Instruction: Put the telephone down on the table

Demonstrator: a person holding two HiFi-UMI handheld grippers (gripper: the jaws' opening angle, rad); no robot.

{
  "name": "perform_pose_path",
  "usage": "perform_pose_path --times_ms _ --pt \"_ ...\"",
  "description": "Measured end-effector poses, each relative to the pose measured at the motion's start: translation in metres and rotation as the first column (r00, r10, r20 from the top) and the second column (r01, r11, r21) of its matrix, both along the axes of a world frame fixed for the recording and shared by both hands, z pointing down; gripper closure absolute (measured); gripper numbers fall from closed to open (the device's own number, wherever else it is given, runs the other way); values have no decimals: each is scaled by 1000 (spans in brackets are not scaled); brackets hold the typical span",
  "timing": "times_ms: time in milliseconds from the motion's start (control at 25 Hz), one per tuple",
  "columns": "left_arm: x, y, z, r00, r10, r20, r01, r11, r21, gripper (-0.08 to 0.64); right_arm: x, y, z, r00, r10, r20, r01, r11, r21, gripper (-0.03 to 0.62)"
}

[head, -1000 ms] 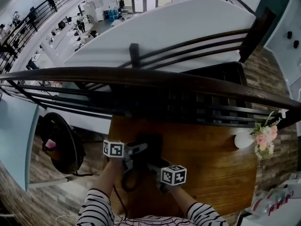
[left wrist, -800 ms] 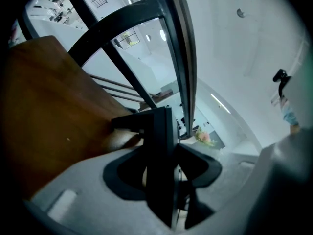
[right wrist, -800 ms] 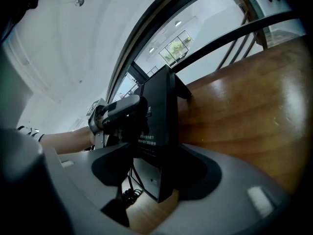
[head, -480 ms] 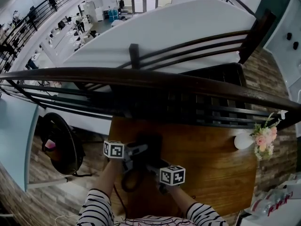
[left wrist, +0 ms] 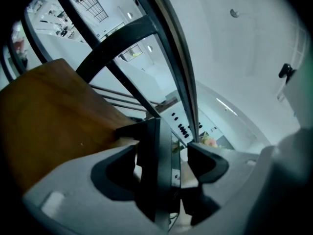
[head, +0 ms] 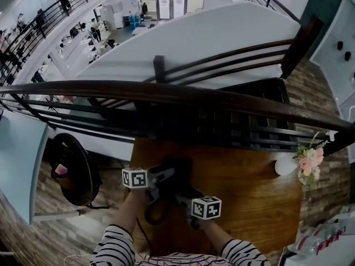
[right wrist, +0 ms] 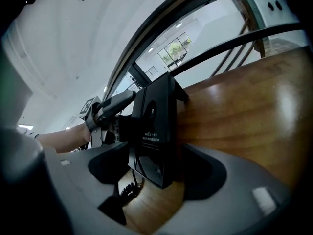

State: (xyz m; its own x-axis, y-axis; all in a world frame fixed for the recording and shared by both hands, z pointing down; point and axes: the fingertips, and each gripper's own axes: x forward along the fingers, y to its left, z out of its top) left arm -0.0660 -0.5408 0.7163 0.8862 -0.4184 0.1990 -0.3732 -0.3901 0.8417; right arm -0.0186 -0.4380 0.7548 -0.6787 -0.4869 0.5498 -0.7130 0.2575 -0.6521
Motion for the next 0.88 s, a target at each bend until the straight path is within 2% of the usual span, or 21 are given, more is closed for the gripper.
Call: perform_pose_path --times_ms 280,440,680,880 --pt "-36 25 -24 988 -110 108 100 991 90 230 2 20 -30 999 42 -13 -41 998 57 268" --pt "-40 51 -56 983 -136 123 114 979 170 235 4 38 -52 998 57 -14 -56 994 94 285" --pt "-56 110 -90 973 -166 160 119 956 269 288 -7 79 -79 997 74 -37 -67 985 156 323" --pt "-71 159 -113 968 -192 162 128 933 336 368 -10 112 -100 992 126 -29 -117 971 208 396"
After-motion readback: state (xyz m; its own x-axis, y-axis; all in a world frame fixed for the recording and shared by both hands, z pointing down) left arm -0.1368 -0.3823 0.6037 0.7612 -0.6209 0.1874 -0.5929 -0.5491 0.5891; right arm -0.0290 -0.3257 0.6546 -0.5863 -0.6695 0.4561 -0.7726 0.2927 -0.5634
